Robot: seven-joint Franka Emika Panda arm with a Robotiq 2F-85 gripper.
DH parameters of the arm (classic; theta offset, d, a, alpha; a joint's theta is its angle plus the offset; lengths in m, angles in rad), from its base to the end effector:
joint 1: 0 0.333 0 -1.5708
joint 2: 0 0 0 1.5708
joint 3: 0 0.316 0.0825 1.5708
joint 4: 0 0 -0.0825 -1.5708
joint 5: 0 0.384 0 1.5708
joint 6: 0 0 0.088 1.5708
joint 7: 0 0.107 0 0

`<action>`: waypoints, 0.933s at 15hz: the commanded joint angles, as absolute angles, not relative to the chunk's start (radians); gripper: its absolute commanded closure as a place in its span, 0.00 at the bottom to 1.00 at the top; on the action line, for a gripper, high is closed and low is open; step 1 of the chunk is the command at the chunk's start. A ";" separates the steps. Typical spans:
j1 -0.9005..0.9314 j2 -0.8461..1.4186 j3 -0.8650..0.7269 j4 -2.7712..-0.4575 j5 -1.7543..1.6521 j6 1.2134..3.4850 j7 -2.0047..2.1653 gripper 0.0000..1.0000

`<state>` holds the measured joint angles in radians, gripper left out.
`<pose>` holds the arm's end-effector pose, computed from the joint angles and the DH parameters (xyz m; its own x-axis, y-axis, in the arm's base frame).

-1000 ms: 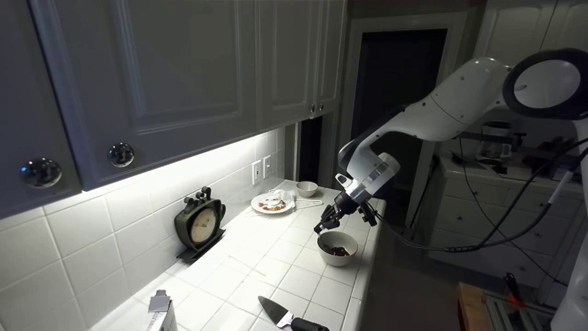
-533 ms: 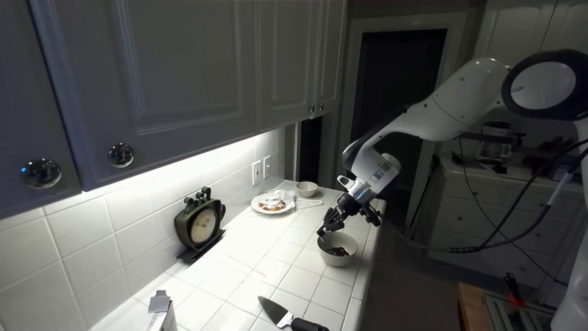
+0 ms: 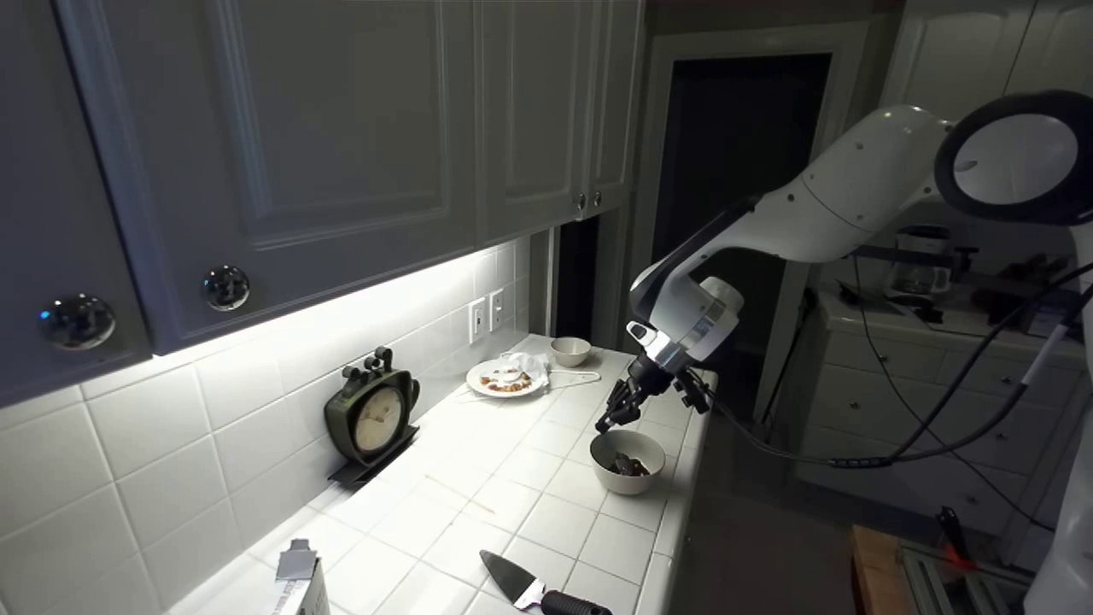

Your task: Use the spoon to stir in the bowl

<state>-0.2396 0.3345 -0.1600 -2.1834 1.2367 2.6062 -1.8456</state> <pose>0.5072 -0.2360 0.2372 0.7640 0.2982 0.5722 0.3962 -0.9168 -0.0511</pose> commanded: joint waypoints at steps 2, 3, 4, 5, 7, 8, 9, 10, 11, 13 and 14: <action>-0.230 0.344 -0.151 -2.178 1.295 2.715 -1.866 0.99; -0.236 0.346 -0.145 -2.175 1.316 2.717 -1.881 0.99; -0.244 0.345 -0.138 -2.171 1.342 2.707 -1.903 0.99; -0.250 0.344 -0.133 -2.168 1.371 2.692 -1.928 0.99; -0.261 0.340 -0.125 -2.165 1.437 2.664 -1.995 0.99; -0.264 0.339 -0.122 -2.165 1.466 2.650 -2.026 0.99; -0.266 0.338 -0.122 -2.167 1.476 2.630 -2.037 0.99; -0.263 0.341 -0.127 -2.171 1.461 2.615 -2.021 0.99; -0.257 0.346 -0.135 -2.175 1.424 2.603 -1.974 0.99; -0.249 0.359 -0.142 -2.168 1.401 2.608 -1.938 0.99; -0.229 0.365 -0.163 -2.166 1.369 2.610 -1.892 0.99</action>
